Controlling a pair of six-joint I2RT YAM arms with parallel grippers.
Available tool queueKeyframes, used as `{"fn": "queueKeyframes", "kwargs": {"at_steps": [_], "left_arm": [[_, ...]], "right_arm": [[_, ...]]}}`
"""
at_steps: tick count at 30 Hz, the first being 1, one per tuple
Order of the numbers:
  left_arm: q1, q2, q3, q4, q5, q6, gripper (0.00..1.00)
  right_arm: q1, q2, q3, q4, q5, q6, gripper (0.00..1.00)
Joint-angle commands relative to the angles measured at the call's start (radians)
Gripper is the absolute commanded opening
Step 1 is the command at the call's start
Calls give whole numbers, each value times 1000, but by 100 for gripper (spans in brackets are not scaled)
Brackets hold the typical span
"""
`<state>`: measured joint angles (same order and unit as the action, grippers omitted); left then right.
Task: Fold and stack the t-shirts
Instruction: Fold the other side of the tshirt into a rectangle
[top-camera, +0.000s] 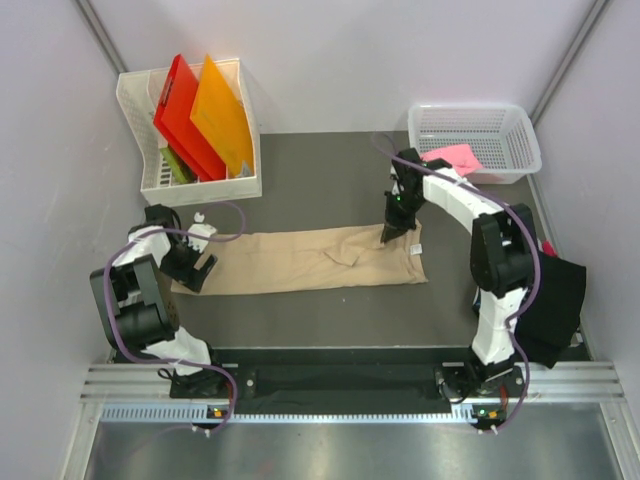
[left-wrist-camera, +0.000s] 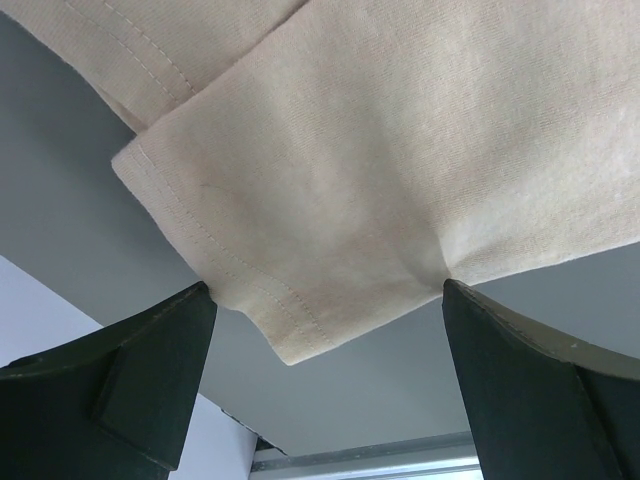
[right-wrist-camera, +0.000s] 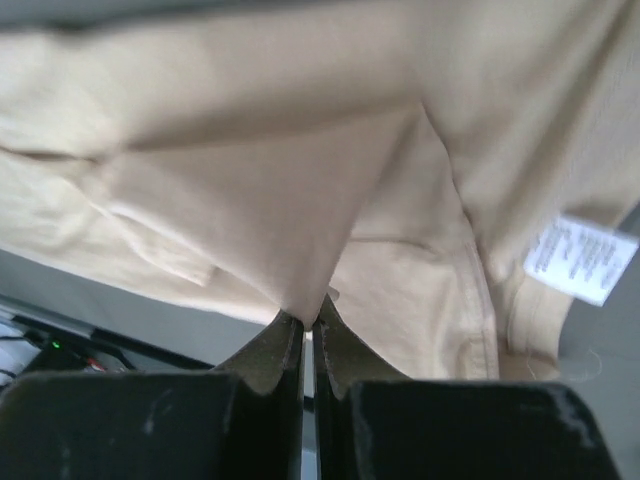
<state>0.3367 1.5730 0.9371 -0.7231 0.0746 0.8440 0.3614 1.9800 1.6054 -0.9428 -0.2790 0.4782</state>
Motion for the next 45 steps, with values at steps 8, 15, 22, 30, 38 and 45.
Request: {"fn": "queueKeyframes", "kwargs": {"at_steps": [8, 15, 22, 30, 38, 45], "left_arm": [[-7, -65, 2, -38, 33, 7, 99], [-5, -102, 14, -64, 34, 9, 99], [-5, -134, -6, -65, 33, 9, 99], [-7, -151, -4, -76, 34, -5, 99], [-4, -169, -11, -76, 36, 0, 99], [-4, -146, 17, -87, 51, -19, 99]], "right_arm": [[-10, -230, -285, 58, 55, -36, 32], [10, -184, -161, -11, 142, -73, 65], [290, -135, 111, -59, 208, -147, 67], [392, 6, 199, -30, 158, -122, 60], [393, 83, 156, -2, 162, -138, 51], [395, 154, 200, 7, 146, -139, 42]]}}
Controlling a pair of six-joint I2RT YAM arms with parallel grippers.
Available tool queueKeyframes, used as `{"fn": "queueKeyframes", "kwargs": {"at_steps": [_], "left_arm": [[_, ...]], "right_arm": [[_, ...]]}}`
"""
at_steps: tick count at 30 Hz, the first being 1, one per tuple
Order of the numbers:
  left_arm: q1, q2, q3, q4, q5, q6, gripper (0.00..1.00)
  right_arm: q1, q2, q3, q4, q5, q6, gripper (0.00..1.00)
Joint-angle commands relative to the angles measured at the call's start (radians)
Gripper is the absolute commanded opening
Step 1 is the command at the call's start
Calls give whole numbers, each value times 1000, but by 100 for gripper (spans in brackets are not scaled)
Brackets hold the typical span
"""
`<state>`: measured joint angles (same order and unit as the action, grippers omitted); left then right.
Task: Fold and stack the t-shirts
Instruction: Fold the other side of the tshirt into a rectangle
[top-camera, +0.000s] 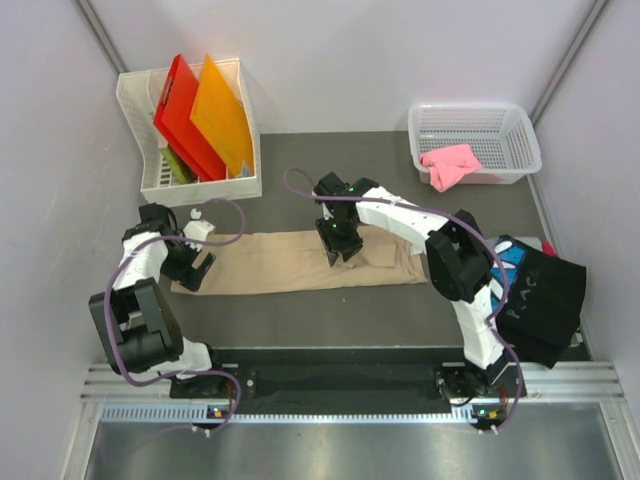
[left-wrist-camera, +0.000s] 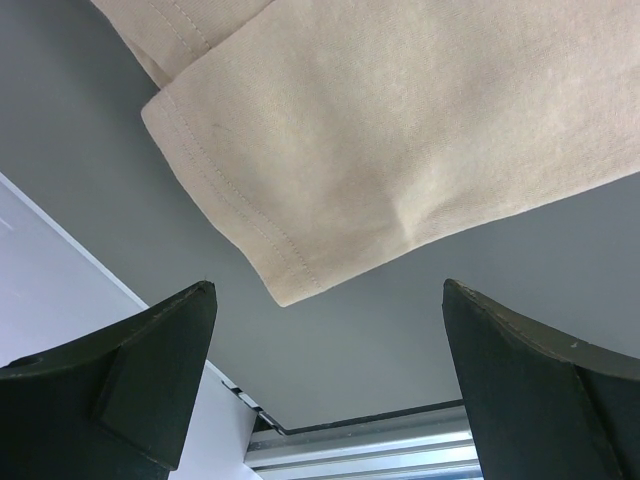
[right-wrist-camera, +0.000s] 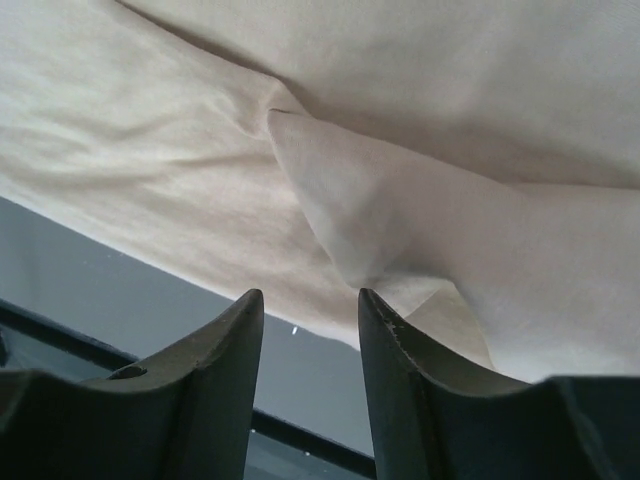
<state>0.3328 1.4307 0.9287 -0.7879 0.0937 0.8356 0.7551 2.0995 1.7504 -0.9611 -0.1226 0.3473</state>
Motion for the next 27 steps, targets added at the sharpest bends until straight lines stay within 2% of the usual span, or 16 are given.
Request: {"fn": "queueKeyframes", "kwargs": {"at_steps": [1, 5, 8, 9, 12, 18, 23, 27], "left_arm": [[0, -3, 27, -24, 32, -9, 99], [0, -6, 22, -19, 18, -6, 99], [0, -12, 27, -25, 14, -3, 99], [0, -13, 30, -27, 11, -3, 99], [0, -21, 35, -33, 5, 2, 99], [0, -29, 62, -37, 1, 7, 99], [0, -3, 130, -69, 43, -13, 99], [-27, 8, 145, -85, 64, -32, 99]], "right_arm": [[1, 40, 54, 31, -15, -7, 42], [-8, 86, 37, 81, -95, 15, 41], [-11, 125, 32, 125, -240, 25, 40], [-11, 135, 37, 131, -347, 22, 40], [-11, 134, 72, 125, -449, 1, 45], [-83, -5, 95, 33, -407, -5, 53], [-181, -177, -12, 33, -339, 25, 55], [-218, -231, -124, 51, -287, 33, 54]]}}
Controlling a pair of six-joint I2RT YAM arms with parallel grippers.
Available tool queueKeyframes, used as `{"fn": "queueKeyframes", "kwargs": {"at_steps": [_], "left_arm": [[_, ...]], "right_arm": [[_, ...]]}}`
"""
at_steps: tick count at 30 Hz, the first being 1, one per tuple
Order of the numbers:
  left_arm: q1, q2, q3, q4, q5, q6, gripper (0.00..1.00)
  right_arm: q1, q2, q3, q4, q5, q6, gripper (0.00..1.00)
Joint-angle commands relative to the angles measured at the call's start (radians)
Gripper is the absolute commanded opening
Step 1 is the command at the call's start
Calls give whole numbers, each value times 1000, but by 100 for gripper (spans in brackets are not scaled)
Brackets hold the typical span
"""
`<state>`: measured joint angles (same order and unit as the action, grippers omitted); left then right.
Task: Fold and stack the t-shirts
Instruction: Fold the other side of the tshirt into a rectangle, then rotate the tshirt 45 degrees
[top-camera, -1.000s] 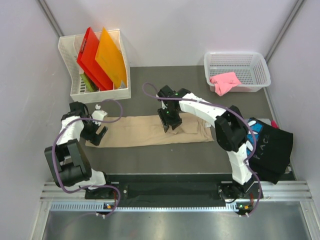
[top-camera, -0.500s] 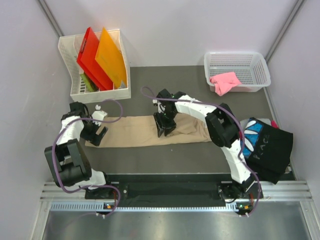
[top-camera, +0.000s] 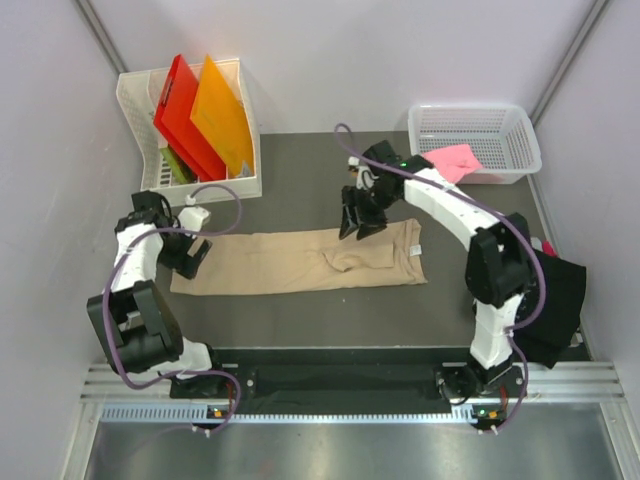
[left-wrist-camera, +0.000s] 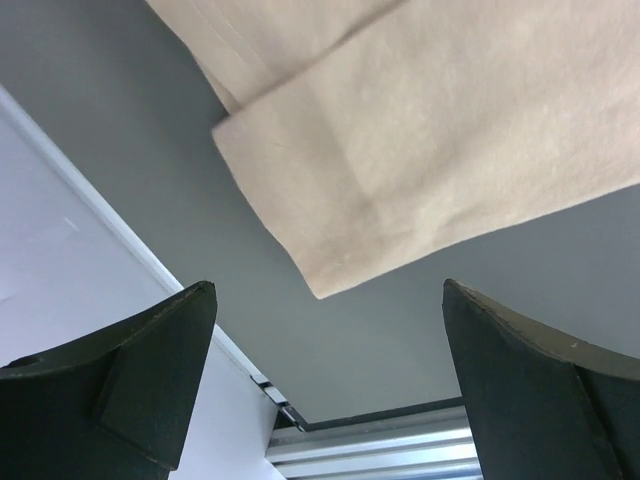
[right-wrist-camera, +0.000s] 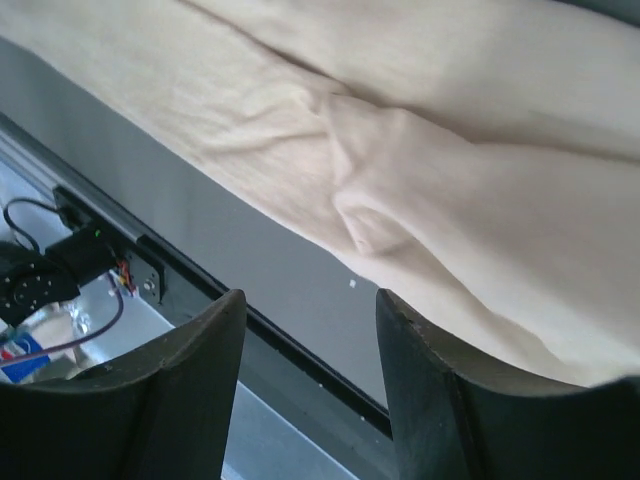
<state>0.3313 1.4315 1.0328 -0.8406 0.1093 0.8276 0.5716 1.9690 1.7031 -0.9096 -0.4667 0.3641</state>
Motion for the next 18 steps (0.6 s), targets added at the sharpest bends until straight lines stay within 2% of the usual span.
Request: {"fn": "queueKeyframes", "kwargs": {"at_steps": [1, 8, 13, 18], "left_arm": [[-40, 12, 36, -28, 47, -31, 99], [-187, 92, 1, 84, 4, -77, 99], [-190, 223, 39, 123, -2, -94, 99], [-192, 290, 30, 169, -16, -105, 99]], "right_arm": [[-39, -104, -117, 3, 75, 16, 54], [-96, -121, -250, 20, 181, 16, 50], [-139, -82, -273, 23, 244, -1, 47], [-171, -39, -296, 58, 266, -7, 46]]}}
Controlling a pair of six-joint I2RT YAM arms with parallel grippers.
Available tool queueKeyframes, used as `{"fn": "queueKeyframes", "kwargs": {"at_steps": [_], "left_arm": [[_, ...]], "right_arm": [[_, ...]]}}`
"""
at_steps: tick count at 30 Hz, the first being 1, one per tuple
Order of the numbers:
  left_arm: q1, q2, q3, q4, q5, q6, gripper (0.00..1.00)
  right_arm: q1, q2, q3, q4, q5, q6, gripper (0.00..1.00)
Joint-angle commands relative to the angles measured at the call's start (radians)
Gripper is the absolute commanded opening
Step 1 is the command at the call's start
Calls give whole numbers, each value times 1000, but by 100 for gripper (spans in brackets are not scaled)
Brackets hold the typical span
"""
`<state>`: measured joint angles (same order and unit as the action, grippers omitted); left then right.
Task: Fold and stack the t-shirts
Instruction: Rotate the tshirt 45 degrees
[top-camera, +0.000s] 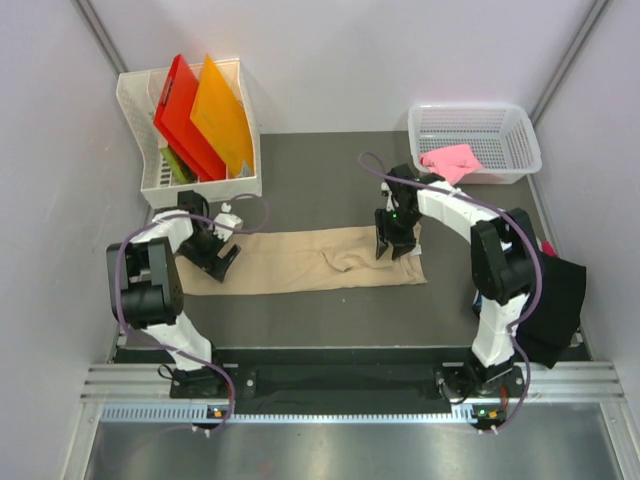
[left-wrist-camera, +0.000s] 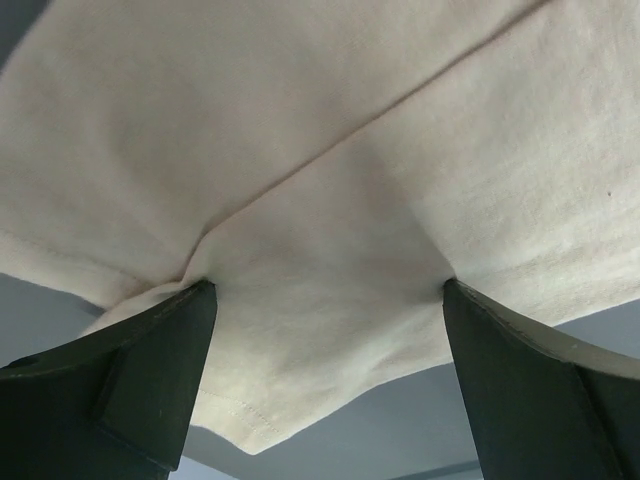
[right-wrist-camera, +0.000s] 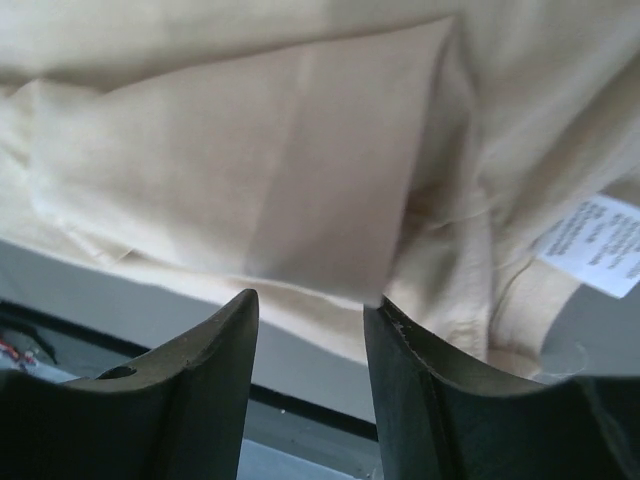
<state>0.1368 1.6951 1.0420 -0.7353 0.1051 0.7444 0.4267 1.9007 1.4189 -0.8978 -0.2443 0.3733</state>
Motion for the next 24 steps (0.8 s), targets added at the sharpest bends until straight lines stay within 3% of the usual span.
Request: {"fn": "queueKeyframes", "kwargs": {"at_steps": [1, 9, 14, 21, 24], "left_arm": [[4, 38, 15, 71, -16, -23, 99], [20, 5, -144, 158, -50, -4, 99], [66, -103, -252, 130, -32, 24, 99], [93, -351, -382, 11, -25, 85, 99], [95, -380, -385, -30, -15, 73, 99]], "right_arm": [[-34, 47, -17, 54, 40, -13, 46], [-39, 161, -38, 85, -9, -4, 43], [-39, 210, 8, 53, 23, -30, 43], [-45, 326, 269, -53, 137, -71, 43], [-45, 394, 398, -82, 142, -79, 43]]}}
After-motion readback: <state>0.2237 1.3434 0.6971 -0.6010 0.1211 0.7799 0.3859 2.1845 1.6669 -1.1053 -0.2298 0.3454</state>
